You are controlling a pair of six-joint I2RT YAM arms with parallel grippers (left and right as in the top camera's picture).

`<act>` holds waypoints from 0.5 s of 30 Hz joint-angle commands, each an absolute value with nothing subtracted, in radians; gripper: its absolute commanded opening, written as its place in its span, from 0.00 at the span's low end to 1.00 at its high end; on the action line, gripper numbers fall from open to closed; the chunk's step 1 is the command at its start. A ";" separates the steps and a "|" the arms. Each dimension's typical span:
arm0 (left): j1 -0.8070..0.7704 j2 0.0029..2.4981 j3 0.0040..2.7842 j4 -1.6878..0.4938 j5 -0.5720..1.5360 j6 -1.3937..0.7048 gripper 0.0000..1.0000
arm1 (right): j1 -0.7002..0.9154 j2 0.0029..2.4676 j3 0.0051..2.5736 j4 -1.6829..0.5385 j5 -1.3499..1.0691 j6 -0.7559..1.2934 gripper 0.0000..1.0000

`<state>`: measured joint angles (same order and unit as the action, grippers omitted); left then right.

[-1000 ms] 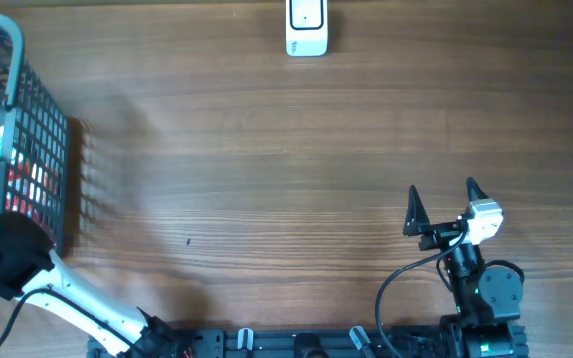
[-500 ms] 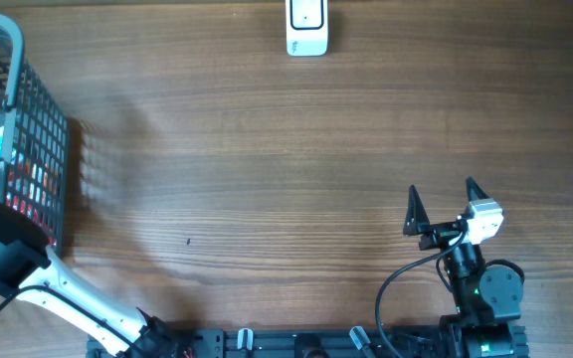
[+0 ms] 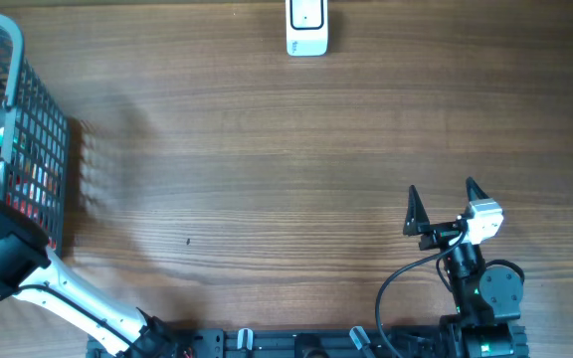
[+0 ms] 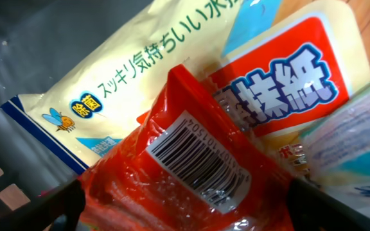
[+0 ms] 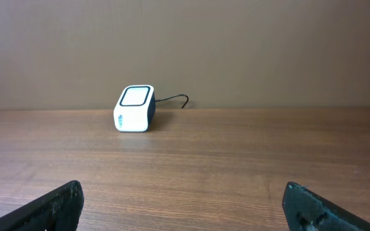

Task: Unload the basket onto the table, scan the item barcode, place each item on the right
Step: 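Reach the left gripper into the grey basket toward the red snack bag, then grasp the red snack bag with the left gripper and lift it out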

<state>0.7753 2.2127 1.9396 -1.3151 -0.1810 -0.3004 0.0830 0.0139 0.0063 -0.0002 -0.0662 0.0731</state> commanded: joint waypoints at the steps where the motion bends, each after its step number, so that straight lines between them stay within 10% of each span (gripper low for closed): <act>1: 0.784 2.222 1.929 -1.312 -0.171 -0.295 1.00 | 0.087 0.010 0.005 0.002 -0.060 0.059 1.00; 15: 0.784 2.222 1.876 -1.266 -0.165 -0.294 0.99 | 0.087 0.010 0.005 0.002 -0.060 0.059 1.00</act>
